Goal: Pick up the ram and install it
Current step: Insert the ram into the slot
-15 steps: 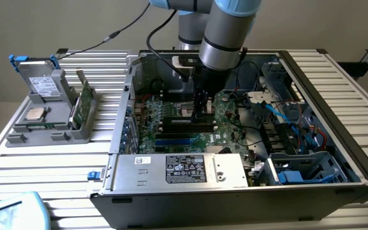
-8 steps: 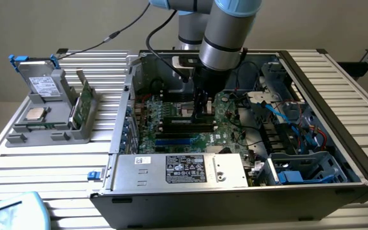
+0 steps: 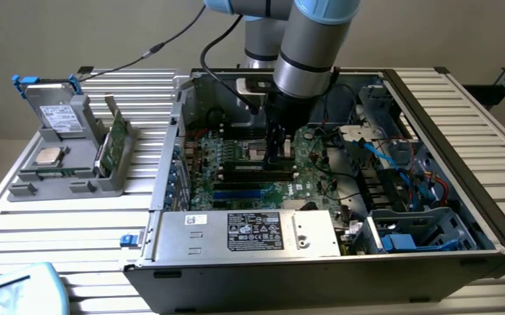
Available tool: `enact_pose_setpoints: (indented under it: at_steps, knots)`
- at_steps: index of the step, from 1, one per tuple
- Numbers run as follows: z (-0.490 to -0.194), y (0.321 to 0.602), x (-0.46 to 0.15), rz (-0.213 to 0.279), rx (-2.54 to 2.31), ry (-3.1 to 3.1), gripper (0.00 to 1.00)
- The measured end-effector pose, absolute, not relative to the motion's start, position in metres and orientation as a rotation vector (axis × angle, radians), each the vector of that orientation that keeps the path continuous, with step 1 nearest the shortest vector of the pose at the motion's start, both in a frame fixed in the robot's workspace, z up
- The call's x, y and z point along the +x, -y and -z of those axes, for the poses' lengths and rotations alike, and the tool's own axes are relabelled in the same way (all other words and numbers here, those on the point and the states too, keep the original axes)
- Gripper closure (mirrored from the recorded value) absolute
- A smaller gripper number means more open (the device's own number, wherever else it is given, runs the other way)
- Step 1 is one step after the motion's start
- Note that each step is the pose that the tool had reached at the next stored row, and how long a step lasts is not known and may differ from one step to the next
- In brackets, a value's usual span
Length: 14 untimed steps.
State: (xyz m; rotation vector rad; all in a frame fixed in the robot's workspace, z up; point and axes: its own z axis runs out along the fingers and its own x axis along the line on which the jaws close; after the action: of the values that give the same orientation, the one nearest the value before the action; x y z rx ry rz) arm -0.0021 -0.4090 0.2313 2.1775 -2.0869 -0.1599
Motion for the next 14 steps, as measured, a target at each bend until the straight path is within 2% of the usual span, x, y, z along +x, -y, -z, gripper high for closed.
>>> enact_pose_setpoints:
  at_steps: [14]
  knots:
    - [-0.2295,0.4093,-0.0046,0.16,2.177,2.087,0.86]
